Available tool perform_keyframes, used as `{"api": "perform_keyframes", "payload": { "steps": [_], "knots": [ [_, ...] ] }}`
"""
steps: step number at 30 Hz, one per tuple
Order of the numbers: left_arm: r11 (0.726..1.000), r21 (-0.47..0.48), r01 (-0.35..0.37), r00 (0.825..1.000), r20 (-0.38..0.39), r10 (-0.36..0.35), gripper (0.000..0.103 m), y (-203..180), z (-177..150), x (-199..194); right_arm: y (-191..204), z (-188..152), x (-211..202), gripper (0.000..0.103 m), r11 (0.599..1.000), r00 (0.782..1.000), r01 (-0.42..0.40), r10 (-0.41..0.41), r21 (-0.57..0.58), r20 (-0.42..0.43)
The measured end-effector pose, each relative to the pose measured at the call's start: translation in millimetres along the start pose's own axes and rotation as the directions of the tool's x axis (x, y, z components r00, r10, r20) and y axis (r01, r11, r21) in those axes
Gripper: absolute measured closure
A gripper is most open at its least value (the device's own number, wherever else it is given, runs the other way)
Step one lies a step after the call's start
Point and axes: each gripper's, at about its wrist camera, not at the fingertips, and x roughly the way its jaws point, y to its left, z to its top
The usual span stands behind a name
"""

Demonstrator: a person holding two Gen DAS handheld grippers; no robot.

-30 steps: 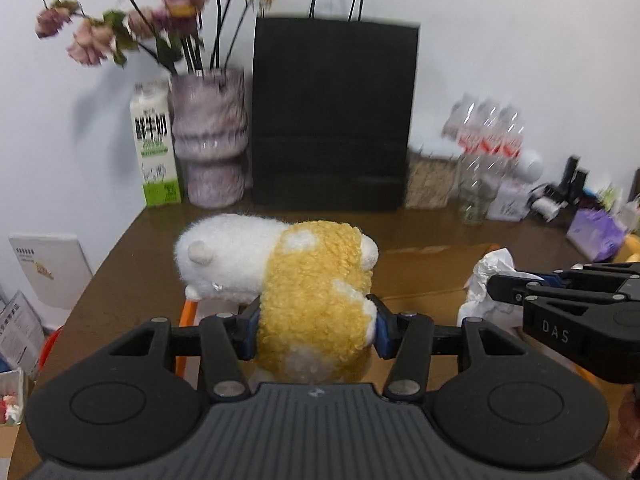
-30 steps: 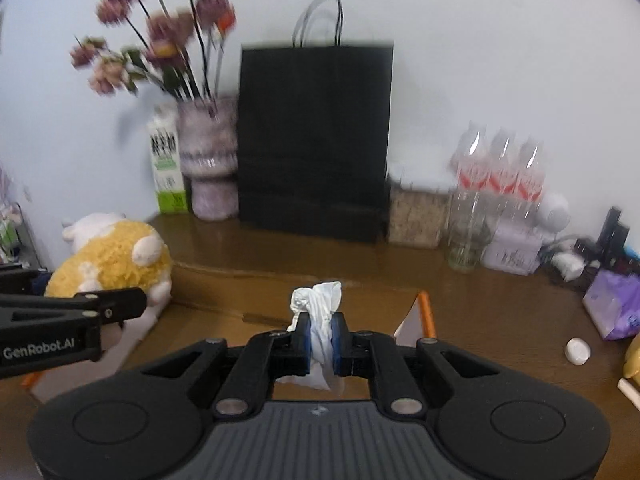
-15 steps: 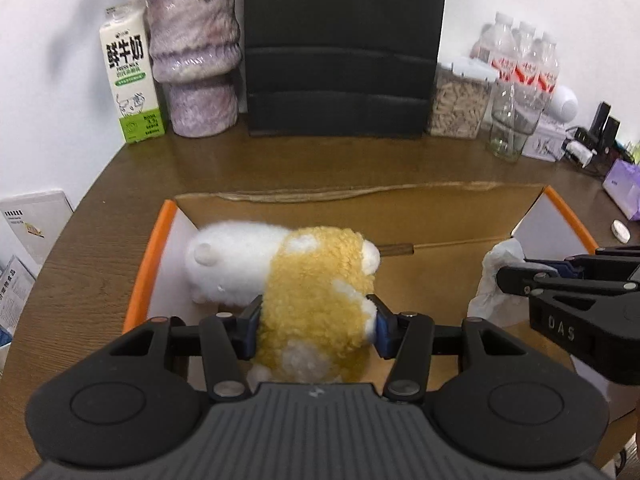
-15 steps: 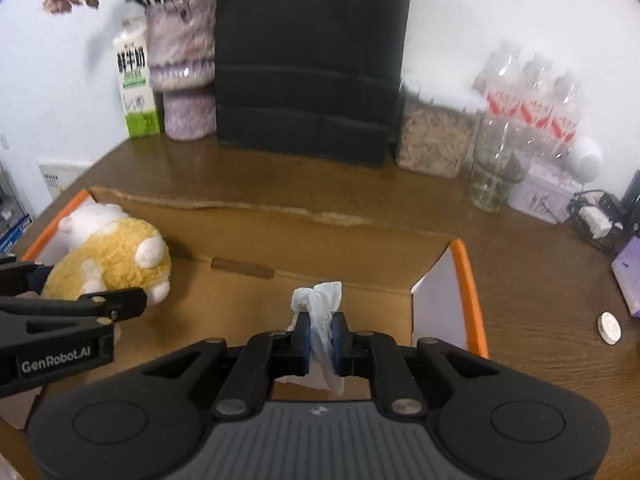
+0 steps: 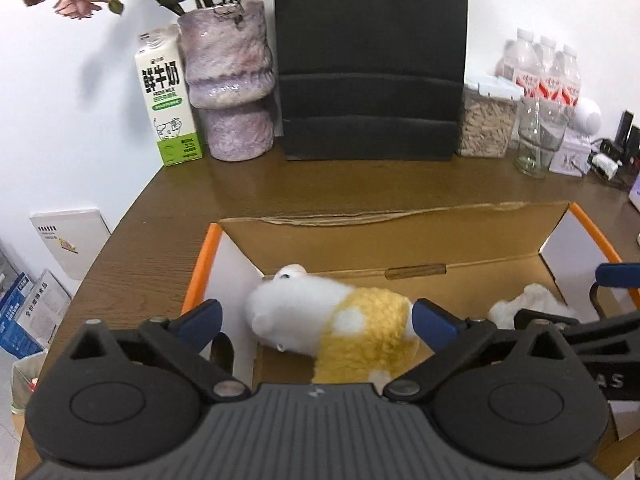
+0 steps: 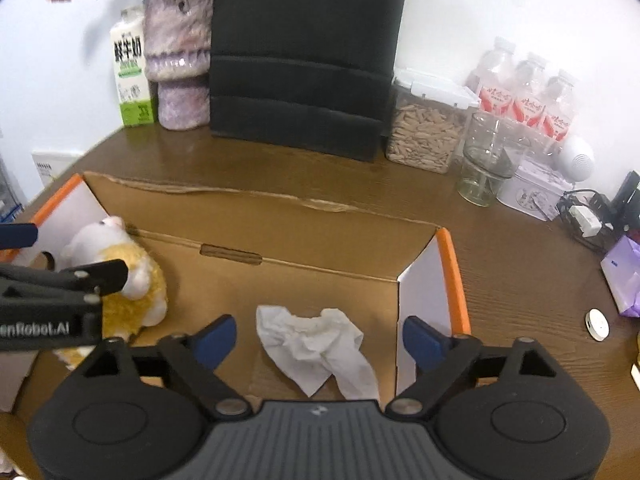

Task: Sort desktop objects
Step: 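Carry plush toy and tissue into the cardboard box and open both tools, then withdraw both tools from the box back toward the remaining items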

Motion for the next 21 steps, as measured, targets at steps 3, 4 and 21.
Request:
{"api": "perform_keyframes", "payload": {
  "steps": [3,4,21],
  "knots": [
    [1.0,-0.009,-0.007,1.0,0.014,0.007,0.0,-1,0,-7,-4,-1,-12,0.004,1.0,0.999,-0.018,0.018,0.011,0.03],
    [1.0,-0.007,-0.009,1.0,0.02,0.009,0.0,-2,0,-10,-4,-1,-15,0.003,1.0,0.999,-0.017,0.017,0.011,0.038],
    [1.0,0.013,0.007,0.977,0.214,-0.009,0.0,3,-37,-117,-5,-33,-115,0.002,0.999,0.975,-0.05,0.046,0.014,0.219]
  ]
}}
